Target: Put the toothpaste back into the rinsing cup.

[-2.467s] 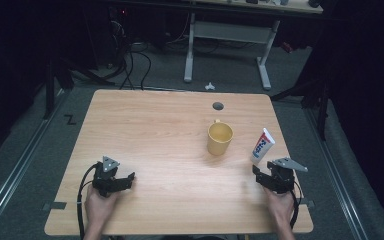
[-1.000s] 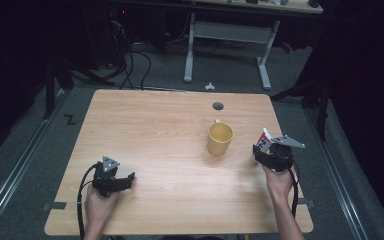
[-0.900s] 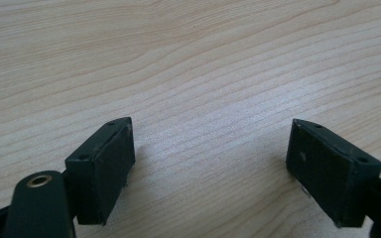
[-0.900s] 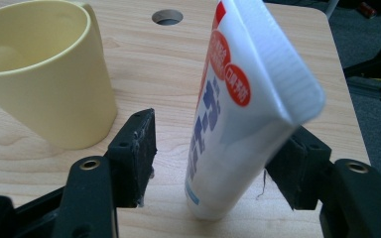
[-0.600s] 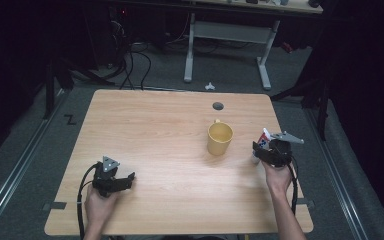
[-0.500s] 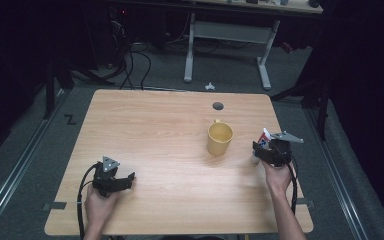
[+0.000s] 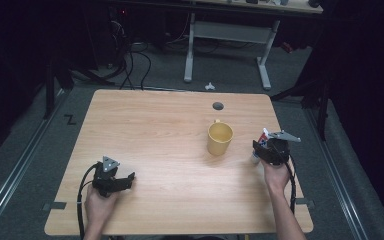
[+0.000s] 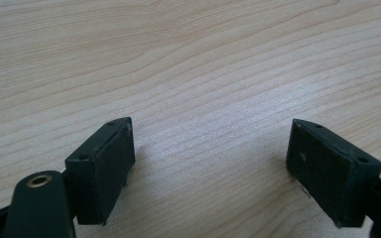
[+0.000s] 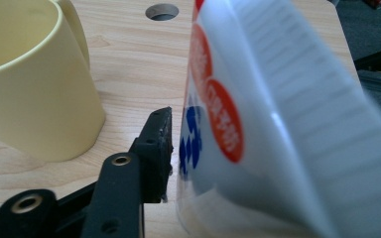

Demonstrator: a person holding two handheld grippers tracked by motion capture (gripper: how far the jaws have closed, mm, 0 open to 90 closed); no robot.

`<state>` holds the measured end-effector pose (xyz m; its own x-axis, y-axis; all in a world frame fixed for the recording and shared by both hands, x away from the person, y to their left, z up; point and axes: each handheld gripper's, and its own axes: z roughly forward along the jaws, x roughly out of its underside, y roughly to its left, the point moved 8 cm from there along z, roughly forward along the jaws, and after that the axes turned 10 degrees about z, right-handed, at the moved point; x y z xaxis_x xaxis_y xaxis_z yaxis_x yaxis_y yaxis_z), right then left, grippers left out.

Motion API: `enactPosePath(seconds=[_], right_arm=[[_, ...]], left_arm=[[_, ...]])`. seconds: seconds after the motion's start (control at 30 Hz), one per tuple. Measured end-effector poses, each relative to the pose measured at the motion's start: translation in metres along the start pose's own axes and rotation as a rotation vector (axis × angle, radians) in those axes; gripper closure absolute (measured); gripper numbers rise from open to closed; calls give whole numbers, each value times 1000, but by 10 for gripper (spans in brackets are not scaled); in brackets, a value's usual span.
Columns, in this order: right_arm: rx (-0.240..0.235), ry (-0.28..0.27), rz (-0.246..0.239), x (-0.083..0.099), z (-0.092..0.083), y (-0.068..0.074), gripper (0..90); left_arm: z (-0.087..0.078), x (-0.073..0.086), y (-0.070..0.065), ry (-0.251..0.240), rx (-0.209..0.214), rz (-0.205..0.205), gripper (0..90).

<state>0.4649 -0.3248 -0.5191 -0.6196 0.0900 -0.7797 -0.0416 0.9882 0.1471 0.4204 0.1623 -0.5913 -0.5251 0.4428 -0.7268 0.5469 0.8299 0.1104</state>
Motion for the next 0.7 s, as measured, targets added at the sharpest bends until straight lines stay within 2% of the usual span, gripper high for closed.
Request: enactPosePath(seconds=[0.7], right_arm=[[-21, 0, -30, -1, 0, -3, 648]], left_arm=[[0, 0, 0, 1, -1, 1, 194]])
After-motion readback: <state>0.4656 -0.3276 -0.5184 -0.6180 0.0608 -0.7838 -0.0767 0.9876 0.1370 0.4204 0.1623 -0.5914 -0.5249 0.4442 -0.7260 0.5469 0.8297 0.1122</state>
